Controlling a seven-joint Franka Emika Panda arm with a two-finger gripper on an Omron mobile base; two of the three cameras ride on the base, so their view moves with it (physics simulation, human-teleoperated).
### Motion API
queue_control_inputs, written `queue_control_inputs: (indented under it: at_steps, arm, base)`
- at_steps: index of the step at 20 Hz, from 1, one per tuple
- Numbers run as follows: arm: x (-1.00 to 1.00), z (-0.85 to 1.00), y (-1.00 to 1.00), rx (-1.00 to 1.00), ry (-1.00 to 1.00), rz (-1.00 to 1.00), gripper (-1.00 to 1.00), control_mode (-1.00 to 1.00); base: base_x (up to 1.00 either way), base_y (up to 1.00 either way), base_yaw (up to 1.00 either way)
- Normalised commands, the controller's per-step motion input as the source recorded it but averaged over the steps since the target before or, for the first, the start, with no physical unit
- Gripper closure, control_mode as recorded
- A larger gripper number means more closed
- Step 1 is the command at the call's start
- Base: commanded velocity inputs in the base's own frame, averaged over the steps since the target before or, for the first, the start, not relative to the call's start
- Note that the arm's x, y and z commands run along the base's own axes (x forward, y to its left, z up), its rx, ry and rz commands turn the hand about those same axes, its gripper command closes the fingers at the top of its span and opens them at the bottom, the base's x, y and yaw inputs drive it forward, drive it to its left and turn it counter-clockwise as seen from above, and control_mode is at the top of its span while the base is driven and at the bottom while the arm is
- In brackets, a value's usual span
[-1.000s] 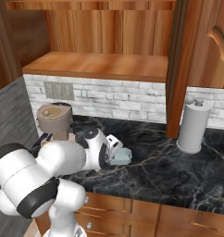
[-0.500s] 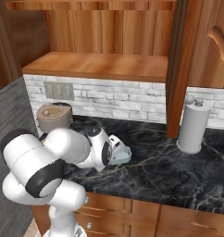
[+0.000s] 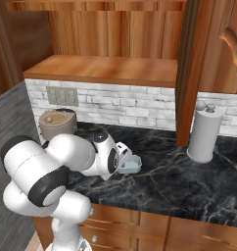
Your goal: Retrieve the tupperware from the cabinet, then place the raw meat into the tupperware to avoid contamination.
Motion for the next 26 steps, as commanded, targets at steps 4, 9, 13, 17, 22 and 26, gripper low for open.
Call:
queue_control_inputs:
  at_steps: [4, 9, 13, 17, 22, 26]
  arm:
    - [0.0, 0.0, 0.0, 0.0, 0.0, 0.0, -1.0, -1.0]
    - [0.0, 0.0, 0.06, 0.0, 0.01, 0.0, -1.0, -1.0]
    - [0.02, 0.4, 0.05, 0.04, 0.18, -0.13, -1.0, -1.0]
    - [0.0, 0.84, 0.02, 0.19, 0.22, -0.27, -1.0, -1.0]
    - [-0.05, 0.8, 0.36, 0.16, 0.05, -0.2, -1.0, -1.0]
    - [0.0, 0.26, 0.58, 0.06, 0.0, -0.15, -1.0, -1.0]
  base:
    - [0.0, 0.0, 0.0]
    - [0.0, 0.0, 0.0]
    - [0.0, 0.0, 0.0]
    - [0.0, 0.0, 0.0]
    - [0.0, 0.0, 0.0]
    - [0.0, 0.0, 0.0]
